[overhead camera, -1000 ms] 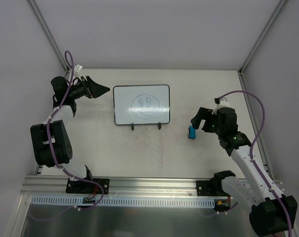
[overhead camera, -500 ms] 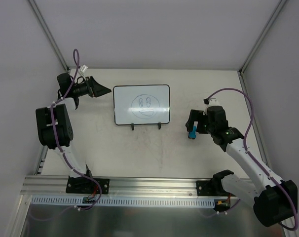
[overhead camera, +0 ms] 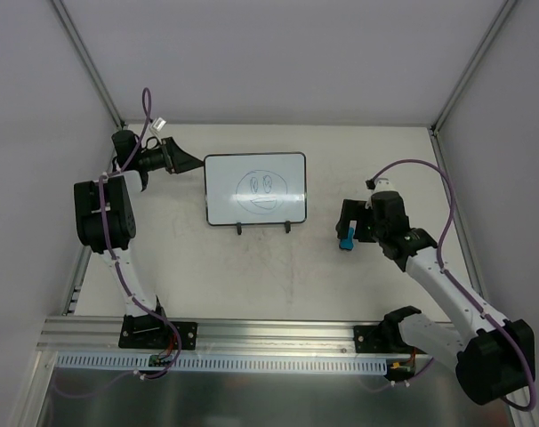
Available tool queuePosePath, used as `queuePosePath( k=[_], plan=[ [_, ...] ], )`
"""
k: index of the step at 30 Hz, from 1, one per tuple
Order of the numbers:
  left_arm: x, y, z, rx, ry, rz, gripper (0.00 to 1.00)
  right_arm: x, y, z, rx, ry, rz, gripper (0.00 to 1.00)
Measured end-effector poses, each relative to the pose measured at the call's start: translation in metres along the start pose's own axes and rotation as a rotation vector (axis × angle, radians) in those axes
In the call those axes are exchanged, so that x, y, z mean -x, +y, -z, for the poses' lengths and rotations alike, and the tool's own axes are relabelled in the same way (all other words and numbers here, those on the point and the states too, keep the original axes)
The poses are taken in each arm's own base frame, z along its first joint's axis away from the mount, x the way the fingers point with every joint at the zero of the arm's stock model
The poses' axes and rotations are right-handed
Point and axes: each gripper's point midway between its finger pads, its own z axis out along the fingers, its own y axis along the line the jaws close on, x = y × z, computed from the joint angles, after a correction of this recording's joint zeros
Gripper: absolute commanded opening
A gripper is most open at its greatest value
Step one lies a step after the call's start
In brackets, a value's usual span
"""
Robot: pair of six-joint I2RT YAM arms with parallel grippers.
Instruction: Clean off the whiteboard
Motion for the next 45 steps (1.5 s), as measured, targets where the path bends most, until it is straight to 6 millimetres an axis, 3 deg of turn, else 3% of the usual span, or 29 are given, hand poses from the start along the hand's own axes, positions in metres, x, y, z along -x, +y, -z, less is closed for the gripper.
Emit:
queuePosePath(
  k=[2,17,25,31,45],
  plan=[
    [0.001,-0.005,-0.003,-0.024,0.003,-0.017,0.62,-0.002,-0.002,-0.002,-0.01,0.008,0.0,0.99],
    [-0.006,-0.012,-0.021,-0.13,0.021,-0.004,0.51,-0.013,-0.011,-0.011,-0.059,0.061,0.005,0.99],
    [-0.013,-0.014,-0.029,-0.168,0.053,0.022,0.49,-0.034,-0.021,-0.023,-0.122,0.172,0.008,0.82],
    [-0.015,-0.022,-0.035,-0.195,0.076,0.022,0.43,-0.037,-0.019,-0.032,-0.14,0.217,0.015,0.68],
    [-0.017,-0.016,-0.037,-0.214,0.097,0.049,0.28,-0.047,-0.023,-0.055,-0.214,0.291,0.007,0.57]
  ],
)
